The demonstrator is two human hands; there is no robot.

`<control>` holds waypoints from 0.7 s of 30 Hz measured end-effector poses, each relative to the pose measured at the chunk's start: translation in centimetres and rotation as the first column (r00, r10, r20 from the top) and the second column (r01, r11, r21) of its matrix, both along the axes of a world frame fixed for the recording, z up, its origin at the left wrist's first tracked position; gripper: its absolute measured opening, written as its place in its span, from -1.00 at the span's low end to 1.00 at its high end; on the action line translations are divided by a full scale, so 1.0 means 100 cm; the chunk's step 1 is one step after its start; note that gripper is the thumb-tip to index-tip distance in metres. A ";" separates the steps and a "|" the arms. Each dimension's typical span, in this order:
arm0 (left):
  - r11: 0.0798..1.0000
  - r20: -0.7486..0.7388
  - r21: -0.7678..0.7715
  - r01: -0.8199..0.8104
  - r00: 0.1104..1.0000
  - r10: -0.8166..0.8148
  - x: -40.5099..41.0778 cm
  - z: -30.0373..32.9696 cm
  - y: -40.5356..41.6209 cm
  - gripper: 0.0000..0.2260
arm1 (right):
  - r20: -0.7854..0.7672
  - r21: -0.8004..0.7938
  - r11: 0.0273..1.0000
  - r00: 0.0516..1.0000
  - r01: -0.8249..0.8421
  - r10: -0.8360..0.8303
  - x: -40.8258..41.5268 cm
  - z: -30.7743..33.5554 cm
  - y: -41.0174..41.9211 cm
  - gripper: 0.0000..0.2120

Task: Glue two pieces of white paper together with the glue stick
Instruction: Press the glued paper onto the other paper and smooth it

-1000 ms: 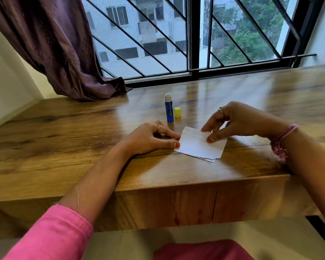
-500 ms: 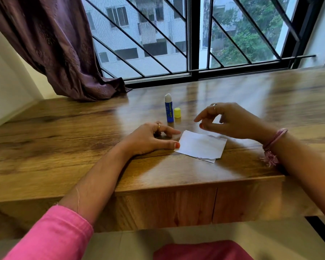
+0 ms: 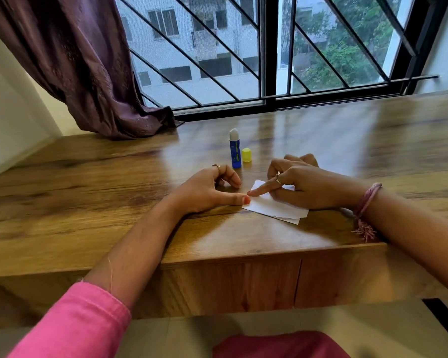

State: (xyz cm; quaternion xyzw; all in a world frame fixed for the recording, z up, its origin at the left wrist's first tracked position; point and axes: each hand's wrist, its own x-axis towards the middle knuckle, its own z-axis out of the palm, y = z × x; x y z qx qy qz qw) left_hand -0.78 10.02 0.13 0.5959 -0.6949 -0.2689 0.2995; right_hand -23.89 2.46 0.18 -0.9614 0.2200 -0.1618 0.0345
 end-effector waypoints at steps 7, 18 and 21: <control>1.000 0.031 0.007 0.026 0.999 -0.026 0.001 0.000 -0.001 -0.74 | -0.050 0.000 0.982 0.981 0.190 -0.190 0.003 0.002 -0.006 -0.69; 0.997 0.060 0.002 0.076 0.995 -0.076 0.002 0.000 0.001 -0.79 | 0.177 0.511 0.859 0.973 0.036 -0.146 -0.003 0.008 -0.009 -0.68; 0.995 0.080 0.003 0.095 0.992 -0.095 0.002 0.001 0.001 -0.78 | 0.399 0.639 0.766 0.881 -0.068 -0.254 -0.013 0.011 -0.014 -0.77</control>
